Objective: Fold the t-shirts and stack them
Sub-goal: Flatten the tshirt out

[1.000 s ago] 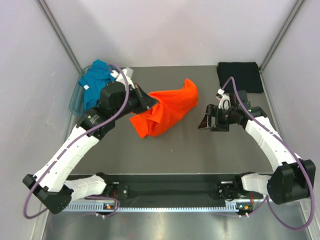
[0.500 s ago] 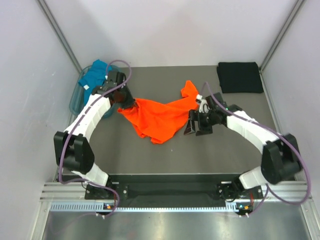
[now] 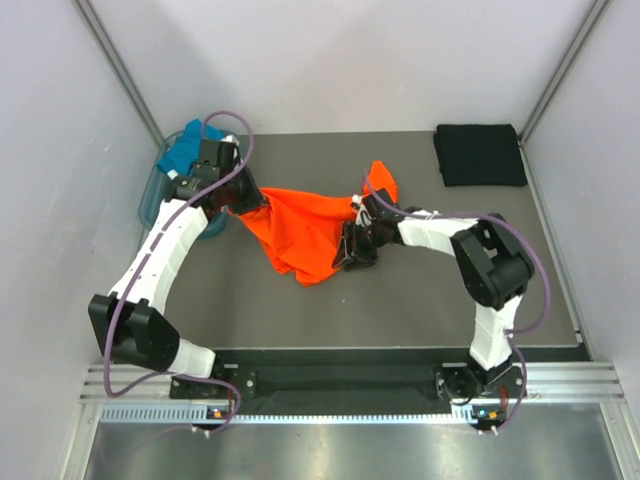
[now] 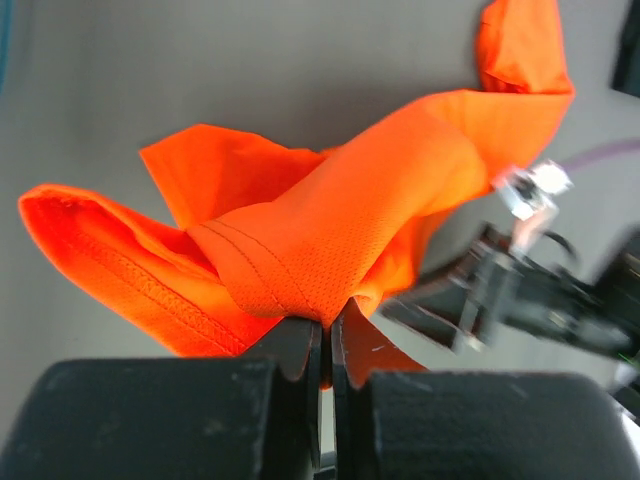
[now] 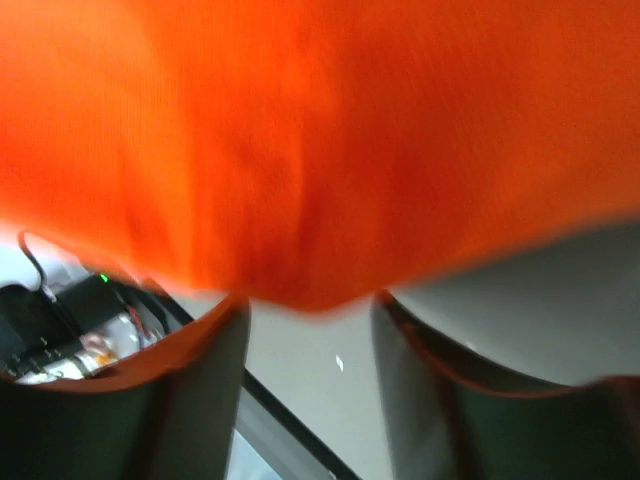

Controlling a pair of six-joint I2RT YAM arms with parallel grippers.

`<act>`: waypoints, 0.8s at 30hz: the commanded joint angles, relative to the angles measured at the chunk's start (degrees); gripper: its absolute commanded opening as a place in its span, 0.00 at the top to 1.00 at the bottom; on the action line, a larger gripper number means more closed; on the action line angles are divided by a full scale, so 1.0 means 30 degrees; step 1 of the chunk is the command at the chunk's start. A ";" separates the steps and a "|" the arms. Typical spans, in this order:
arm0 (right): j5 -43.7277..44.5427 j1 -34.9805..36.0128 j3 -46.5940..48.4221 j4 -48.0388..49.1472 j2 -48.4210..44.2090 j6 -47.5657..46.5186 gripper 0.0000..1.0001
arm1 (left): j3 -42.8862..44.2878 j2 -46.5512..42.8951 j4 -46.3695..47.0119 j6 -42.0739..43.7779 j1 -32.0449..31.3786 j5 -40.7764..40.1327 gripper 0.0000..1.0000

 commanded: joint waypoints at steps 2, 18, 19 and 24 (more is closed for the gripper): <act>0.1052 0.0566 0.2187 0.2398 0.1357 0.1101 0.67 | -0.0270 -0.1298 0.1091 -0.0152 0.0054 0.1157 1.00; 0.8468 0.0478 0.6674 -1.7054 -1.2053 -0.4763 1.00 | -0.0998 -0.6044 -0.0695 0.1051 0.0025 0.0835 1.00; 0.8555 0.0420 0.6733 -1.7230 -1.2059 -0.4675 1.00 | -0.1177 -0.6075 -0.0841 0.0904 0.0024 0.0777 1.00; 0.7767 -0.0427 0.6528 -1.3757 -0.8639 -0.5434 0.97 | -0.2905 -0.4589 0.0268 0.0552 0.0024 0.0806 1.00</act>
